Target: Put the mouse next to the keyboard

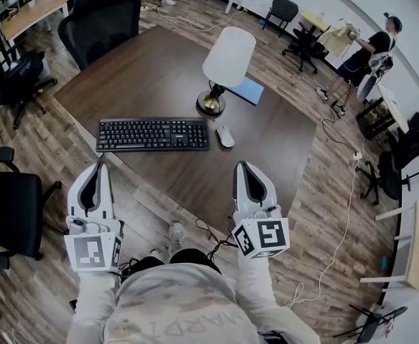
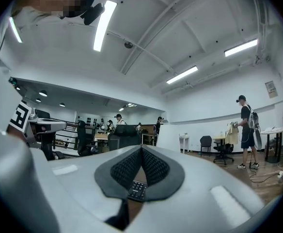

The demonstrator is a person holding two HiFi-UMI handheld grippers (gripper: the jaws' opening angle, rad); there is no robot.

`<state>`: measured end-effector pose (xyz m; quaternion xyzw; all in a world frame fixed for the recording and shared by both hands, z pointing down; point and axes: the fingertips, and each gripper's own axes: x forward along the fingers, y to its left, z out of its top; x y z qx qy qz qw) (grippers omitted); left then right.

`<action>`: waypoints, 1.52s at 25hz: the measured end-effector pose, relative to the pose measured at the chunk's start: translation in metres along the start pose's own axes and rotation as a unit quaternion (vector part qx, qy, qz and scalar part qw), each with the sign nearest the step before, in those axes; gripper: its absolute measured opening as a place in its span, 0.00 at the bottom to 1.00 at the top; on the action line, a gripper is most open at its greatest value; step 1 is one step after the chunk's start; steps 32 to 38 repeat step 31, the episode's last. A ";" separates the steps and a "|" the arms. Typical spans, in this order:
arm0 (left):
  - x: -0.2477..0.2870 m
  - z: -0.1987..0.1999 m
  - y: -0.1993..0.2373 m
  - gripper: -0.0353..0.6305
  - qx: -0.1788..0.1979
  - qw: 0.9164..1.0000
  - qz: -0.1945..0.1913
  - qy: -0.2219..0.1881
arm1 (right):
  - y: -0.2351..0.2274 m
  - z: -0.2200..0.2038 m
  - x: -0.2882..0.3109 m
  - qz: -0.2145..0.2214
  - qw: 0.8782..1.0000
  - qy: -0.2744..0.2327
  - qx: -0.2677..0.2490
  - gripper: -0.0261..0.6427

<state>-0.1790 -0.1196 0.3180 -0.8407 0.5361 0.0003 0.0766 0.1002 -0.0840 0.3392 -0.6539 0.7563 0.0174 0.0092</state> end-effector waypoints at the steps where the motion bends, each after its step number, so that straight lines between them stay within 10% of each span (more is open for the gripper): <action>1: -0.002 0.001 0.000 0.06 0.001 1.000 -0.001 -0.001 | 0.001 0.002 -0.003 -0.001 1.000 -0.004 -0.002 0.05; 38: -0.034 0.022 -0.002 0.06 0.008 1.000 -0.010 -0.024 | 0.026 0.041 -0.043 -0.014 0.998 -0.053 -0.019 0.05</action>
